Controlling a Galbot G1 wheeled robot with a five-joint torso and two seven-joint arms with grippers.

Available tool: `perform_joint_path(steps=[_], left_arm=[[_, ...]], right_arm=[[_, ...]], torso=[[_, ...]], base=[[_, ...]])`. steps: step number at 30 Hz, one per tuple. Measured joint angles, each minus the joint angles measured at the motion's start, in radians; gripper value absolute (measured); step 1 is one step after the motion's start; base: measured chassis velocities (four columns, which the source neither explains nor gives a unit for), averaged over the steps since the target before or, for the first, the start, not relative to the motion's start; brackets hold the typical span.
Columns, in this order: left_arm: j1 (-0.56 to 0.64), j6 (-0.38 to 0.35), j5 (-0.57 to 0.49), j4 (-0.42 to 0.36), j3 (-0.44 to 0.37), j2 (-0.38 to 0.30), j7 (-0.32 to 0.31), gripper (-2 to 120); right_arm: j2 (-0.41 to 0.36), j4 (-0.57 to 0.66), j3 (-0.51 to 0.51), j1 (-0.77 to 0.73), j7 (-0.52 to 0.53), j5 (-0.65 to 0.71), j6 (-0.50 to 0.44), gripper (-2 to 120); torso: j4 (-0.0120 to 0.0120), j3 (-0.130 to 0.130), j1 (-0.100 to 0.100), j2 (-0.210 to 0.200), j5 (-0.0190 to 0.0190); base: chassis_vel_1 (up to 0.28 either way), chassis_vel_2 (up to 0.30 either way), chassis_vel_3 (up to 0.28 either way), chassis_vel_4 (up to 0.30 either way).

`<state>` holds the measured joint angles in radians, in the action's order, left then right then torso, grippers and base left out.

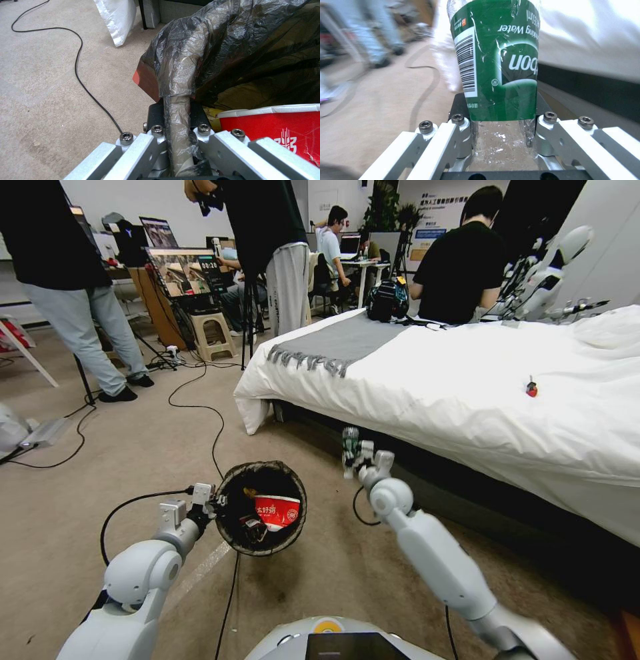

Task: Pick up the trash bin, then pick up the garbage from the floor and place it into the trash bin.

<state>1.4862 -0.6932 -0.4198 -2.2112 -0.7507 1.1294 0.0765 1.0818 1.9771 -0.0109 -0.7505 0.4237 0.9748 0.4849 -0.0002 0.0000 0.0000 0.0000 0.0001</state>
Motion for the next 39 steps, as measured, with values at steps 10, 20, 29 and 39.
perform_joint_path(steps=[10,20,29,39], left_arm=[[-0.004,-0.003,-0.005,-0.002,0.006,0.0,-0.009,1],[-0.014,-0.007,-0.007,-0.002,0.021,0.001,-0.013,1],[-0.018,-0.009,-0.006,-0.001,0.026,0.004,-0.014,1],[-0.018,-0.01,-0.005,-0.004,0.026,0.004,-0.014,1]], right_arm=[[-0.025,0.162,0.061,0.028,-0.066,0.108,0.046,21],[-0.006,0.234,0.174,-0.005,-0.123,0.141,0.07,21],[0.016,0.27,0.274,0.024,-0.089,0.197,0.086,21],[0.032,0.277,0.362,0.048,-0.036,0.232,0.092,21]], torso=[[0.0001,0.0,0.0,0.0,-0.0001],[0.0002,0.0,0.0,0.0,-0.0001],[0.0002,0.0,0.0,0.0,-0.0002],[0.0002,0.0,0.0,0.0,-0.0003]], base=[[0.0,0.0,0.0,0.0],[0.0,0.0,0.0,0.0],[0.0,0.0,0.0,0.0],[0.0,0.0,0.0,0.0]])
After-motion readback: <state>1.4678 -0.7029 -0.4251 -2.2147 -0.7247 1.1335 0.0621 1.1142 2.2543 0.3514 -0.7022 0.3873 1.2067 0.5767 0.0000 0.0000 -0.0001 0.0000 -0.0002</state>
